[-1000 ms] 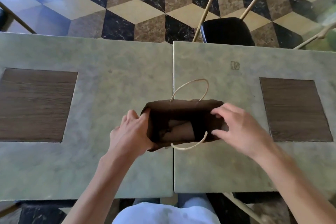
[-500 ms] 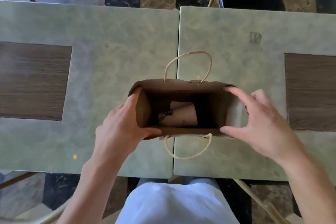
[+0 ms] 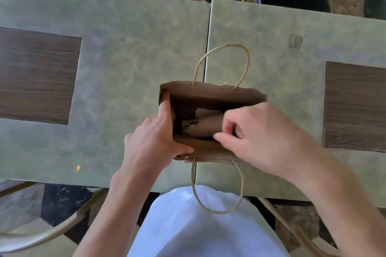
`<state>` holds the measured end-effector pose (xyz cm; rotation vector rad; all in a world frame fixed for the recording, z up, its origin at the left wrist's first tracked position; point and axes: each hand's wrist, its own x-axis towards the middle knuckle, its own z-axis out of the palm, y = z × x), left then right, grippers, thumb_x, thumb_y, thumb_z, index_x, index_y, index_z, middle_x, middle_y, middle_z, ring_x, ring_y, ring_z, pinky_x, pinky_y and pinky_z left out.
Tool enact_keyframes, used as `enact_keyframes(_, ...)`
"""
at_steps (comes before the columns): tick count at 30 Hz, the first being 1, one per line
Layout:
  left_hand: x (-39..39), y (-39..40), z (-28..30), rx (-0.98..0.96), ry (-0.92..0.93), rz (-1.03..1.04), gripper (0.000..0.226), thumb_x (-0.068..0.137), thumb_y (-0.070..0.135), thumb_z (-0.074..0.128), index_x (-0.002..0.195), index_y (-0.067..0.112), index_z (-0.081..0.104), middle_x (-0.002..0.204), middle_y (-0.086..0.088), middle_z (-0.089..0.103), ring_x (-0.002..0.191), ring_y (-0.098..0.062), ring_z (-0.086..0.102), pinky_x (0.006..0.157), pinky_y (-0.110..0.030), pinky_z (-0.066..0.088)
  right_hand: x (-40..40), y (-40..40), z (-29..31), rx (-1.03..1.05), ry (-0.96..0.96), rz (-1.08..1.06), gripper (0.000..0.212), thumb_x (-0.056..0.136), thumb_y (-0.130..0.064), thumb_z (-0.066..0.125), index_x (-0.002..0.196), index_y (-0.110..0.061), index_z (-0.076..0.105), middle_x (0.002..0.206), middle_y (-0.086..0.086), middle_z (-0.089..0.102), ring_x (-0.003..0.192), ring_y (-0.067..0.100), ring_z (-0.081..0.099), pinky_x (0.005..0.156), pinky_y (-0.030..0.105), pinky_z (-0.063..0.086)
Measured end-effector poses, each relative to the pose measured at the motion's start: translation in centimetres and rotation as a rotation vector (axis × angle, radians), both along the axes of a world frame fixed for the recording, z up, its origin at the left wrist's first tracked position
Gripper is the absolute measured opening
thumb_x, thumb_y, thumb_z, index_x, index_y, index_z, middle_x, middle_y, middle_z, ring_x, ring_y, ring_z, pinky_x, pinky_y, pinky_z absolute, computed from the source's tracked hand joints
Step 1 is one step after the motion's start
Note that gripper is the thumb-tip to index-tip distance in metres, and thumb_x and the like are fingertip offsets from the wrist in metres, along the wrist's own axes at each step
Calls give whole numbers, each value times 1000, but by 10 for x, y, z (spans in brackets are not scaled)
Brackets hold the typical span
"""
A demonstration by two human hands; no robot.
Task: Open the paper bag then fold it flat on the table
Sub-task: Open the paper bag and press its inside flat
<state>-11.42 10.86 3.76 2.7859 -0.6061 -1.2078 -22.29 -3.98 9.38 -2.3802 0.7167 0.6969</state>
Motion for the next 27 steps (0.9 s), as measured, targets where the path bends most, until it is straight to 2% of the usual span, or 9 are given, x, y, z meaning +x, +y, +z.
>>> enact_keyframes(3, 0, 3, 2, -12, 2, 0, 124, 65, 49, 81, 146, 41, -12, 87, 4, 42, 86, -28, 52, 70, -37, 36, 30, 11, -36, 23, 145, 211, 15, 89, -30, 62, 86, -19, 52, 92, 4, 63, 84, 29, 62, 74, 41, 55)
enact_keyframes(5, -1, 3, 3, -20, -9, -18, 122, 67, 50, 80, 147, 38, -11, 85, 4, 41, 92, -30, 57, 70, -36, 35, 47, 10, -68, 24, 227, 269, 11, 87, -22, 62, 96, -17, 57, 105, 10, 64, 91, 31, 63, 81, 42, 56)
enact_keyframes(7, -1, 3, 4, -23, -28, -49, 121, 68, 52, 79, 148, 33, -10, 86, 4, 40, 99, -31, 59, 70, -37, 34, 61, 5, -95, 39, 307, 291, 27, 86, -23, 63, 112, -13, 64, 113, 13, 67, 97, 32, 63, 86, 38, 55)
enact_keyframes(10, 1, 6, 3, -27, -17, -54, 121, 69, 52, 79, 149, 31, -9, 90, 2, 41, 102, -32, 58, 71, -37, 32, 70, -2, -125, 50, 419, 324, 40, 84, -24, 67, 123, -14, 62, 122, 11, 65, 99, 30, 61, 84, 34, 50)
enact_keyframes(14, 3, 6, 3, -37, -13, -55, 121, 68, 52, 79, 149, 30, -7, 93, 0, 42, 102, -32, 57, 71, -38, 32, 70, -16, -157, 3, 527, 377, 87, 68, -49, 80, 143, -23, 47, 144, 5, 52, 126, 34, 52, 102, 41, 46)
enact_keyframes(16, 4, 5, 3, -48, -22, -59, 119, 69, 53, 78, 150, 29, -6, 89, 1, 41, 100, -32, 56, 71, -38, 33, 67, -21, -168, 0, 539, 388, 92, 65, -52, 82, 144, -21, 45, 147, 7, 50, 130, 34, 49, 107, 43, 43)
enact_keyframes(20, 5, 4, 1, -68, -65, -77, 113, 70, 58, 76, 149, 25, 2, 70, 8, 33, 80, -27, 45, 68, -37, 33, 61, -23, -178, 34, 549, 430, 79, 71, -52, 76, 140, -25, 48, 143, 5, 53, 129, 31, 49, 108, 43, 40)
enact_keyframes(27, 6, 1, 1, -54, -73, -81, 116, 67, 60, 76, 148, 24, 2, 69, 11, 30, 78, -24, 41, 67, -36, 33, 64, -26, -183, 46, 573, 484, 75, 68, -55, 75, 135, -29, 51, 139, 4, 56, 125, 30, 51, 106, 43, 41)
